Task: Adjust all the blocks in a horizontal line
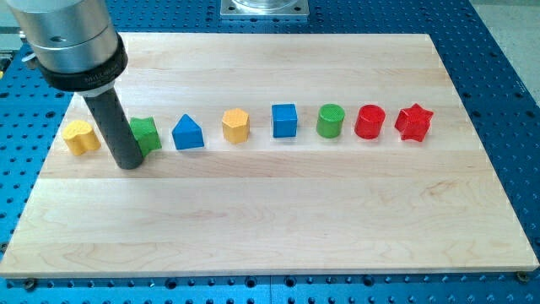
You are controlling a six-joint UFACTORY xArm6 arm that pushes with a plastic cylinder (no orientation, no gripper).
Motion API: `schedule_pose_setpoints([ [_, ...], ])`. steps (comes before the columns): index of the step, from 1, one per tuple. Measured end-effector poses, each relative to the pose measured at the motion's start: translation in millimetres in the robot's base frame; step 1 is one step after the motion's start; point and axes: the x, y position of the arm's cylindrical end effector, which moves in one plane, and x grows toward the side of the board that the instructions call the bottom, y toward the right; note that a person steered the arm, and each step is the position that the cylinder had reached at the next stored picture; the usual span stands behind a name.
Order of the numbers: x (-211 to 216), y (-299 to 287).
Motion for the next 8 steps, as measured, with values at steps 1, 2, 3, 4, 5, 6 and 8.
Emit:
schedule_pose_setpoints([
  [1,-9.4,1.9],
  [2,11.4,8.9],
  [3,32.0,41.6],
  [4,63.2,138.6],
  [5,58.5,272.5],
  [6,20.4,379.1],
  [8,-73.7,506.8],
])
